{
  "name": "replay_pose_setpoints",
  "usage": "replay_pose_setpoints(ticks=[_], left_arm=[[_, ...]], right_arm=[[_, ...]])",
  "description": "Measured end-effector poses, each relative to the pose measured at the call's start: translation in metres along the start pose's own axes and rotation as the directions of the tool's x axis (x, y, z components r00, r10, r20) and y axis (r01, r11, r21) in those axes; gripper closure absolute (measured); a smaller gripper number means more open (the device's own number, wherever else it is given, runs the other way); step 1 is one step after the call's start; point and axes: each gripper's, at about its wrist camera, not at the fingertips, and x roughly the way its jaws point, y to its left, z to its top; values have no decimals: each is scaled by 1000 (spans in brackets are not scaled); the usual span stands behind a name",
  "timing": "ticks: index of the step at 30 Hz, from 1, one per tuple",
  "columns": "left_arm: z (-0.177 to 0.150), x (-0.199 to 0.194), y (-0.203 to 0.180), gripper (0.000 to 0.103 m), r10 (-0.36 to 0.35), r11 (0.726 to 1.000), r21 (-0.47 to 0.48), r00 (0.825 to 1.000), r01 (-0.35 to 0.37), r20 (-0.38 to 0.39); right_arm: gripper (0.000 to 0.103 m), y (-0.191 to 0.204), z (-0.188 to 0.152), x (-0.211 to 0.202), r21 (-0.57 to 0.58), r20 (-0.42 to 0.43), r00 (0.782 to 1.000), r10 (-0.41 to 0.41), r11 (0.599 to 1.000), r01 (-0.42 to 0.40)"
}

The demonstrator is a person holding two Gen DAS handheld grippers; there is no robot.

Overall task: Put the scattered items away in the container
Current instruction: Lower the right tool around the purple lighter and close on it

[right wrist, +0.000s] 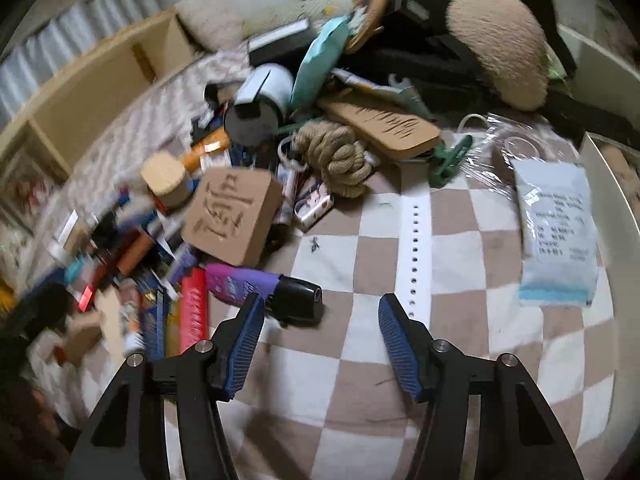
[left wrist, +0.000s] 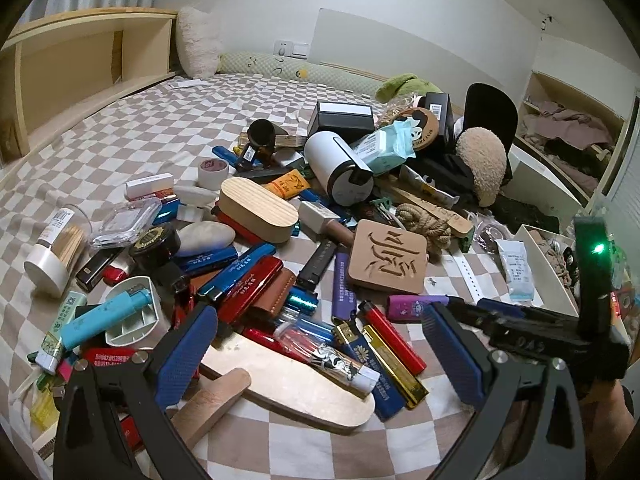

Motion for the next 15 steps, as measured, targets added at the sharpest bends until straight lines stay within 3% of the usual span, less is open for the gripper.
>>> replay_pose_setpoints(ticks=[3,5,6,15], left_arm=[[0,-1,0,0,-1,1000,-2,1000,1,3],[1,-2,1,0,-4,1000,-6,1000,4,5],[1,-3,2,0,-7,1000,-10,1000,7,7],[3,-6,9,0,-9,999,-33,1000,9,20]], right_arm=[[42,12,2,2,15,14,1000,2,1000,-2],[19,22,3,8,0,27,999,-37,999,37],[16,26,3,12,-2,29,999,-46,999,46],[15,46,7,35,-40,21,987,-158,986,159]])
